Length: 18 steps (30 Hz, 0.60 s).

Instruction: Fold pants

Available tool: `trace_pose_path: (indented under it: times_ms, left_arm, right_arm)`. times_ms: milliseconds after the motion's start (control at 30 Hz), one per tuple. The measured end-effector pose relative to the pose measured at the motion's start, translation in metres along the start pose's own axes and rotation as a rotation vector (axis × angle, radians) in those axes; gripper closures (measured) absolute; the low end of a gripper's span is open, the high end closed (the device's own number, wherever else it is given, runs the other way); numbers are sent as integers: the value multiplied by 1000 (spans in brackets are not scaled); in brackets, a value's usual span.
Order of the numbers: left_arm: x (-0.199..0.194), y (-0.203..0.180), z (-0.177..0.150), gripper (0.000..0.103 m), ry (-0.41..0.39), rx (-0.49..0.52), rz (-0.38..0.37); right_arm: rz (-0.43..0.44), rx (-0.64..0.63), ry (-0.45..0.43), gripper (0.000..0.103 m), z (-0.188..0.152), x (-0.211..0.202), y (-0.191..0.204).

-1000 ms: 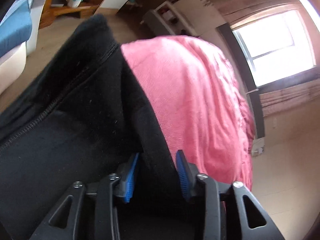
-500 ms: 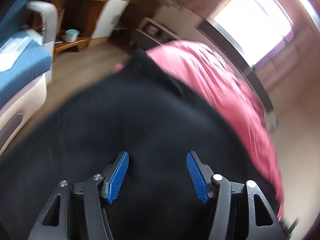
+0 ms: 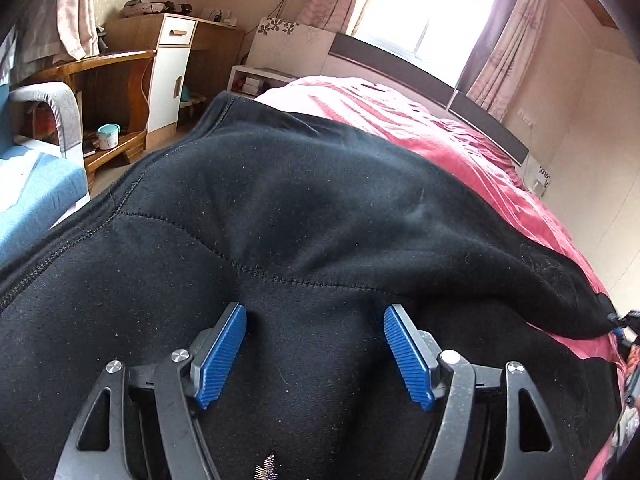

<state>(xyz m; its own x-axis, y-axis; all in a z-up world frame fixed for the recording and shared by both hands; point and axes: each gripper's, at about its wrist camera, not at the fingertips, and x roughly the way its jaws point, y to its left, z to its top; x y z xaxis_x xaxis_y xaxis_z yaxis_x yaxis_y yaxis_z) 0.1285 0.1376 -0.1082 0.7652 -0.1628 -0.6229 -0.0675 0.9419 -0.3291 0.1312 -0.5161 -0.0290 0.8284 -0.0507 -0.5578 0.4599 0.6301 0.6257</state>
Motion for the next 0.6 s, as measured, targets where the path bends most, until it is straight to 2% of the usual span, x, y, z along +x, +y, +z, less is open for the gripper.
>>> trace_pose_path:
  times_ms: [100, 200, 267, 333, 467, 600]
  left_arm:
    - [-1, 1, -2, 29, -3, 8, 1]
    - [-3, 2, -5, 29, -4, 14, 3]
    - [-1, 2, -4, 29, -4, 15, 5]
    - [-2, 2, -5, 29, -5, 15, 4]
    - [-1, 1, -6, 28, -9, 18, 5]
    - [3, -2, -8, 24, -8, 41, 19]
  right_arm:
    - [-27, -24, -55, 92, 5, -22, 7]
    - [-123, -48, -20, 92, -3, -13, 3]
    - [-216, -44, 59, 84, -16, 7, -9]
    - [-255, -36, 87, 73, -27, 16, -21]
    - [-227, -6, 26, 67, -34, -2, -28]
    - [-308, -167, -79, 66, -14, -24, -5]
